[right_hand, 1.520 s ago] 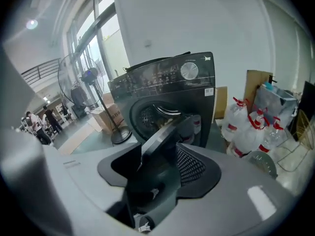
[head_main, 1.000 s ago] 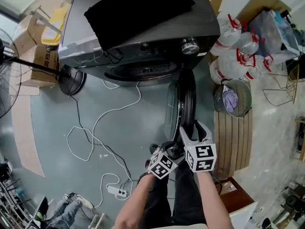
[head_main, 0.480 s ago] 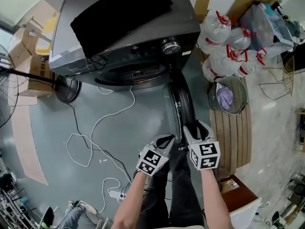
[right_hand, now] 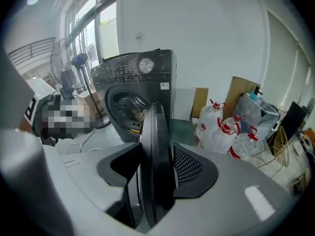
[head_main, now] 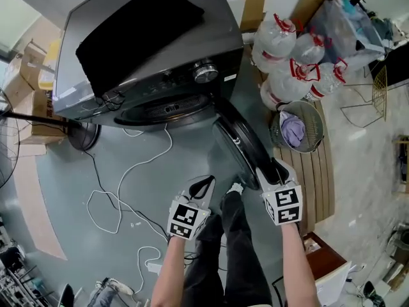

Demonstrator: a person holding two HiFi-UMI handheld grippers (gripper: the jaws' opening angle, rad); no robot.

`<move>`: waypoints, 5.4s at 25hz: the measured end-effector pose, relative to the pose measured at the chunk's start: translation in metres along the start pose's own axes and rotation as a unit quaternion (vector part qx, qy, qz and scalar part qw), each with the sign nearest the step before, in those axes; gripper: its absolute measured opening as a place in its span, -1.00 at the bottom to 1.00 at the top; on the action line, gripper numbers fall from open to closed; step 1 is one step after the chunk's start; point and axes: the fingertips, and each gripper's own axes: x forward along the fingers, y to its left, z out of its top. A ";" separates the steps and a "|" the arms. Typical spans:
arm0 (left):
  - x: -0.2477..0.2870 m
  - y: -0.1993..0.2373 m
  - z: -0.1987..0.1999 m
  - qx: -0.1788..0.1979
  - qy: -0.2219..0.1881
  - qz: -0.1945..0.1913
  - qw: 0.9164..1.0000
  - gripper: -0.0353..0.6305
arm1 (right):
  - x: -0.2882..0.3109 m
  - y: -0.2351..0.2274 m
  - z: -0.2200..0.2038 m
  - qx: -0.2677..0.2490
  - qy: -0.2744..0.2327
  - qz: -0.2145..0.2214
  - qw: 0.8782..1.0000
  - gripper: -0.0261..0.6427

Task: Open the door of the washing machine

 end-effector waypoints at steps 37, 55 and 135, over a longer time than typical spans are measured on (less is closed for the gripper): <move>0.127 0.039 0.081 -0.037 -0.003 0.039 0.999 -0.72 | 0.065 -0.188 0.080 -0.227 0.026 -0.062 0.972 -0.04; 0.088 0.052 0.084 -0.028 -0.009 0.051 0.998 -0.72 | 0.051 -0.174 0.067 -0.209 0.048 -0.088 0.973 -0.05; -0.315 -0.006 0.040 -0.077 -0.117 0.164 0.976 -0.72 | -0.164 0.272 0.071 0.060 -0.135 0.121 0.982 -0.92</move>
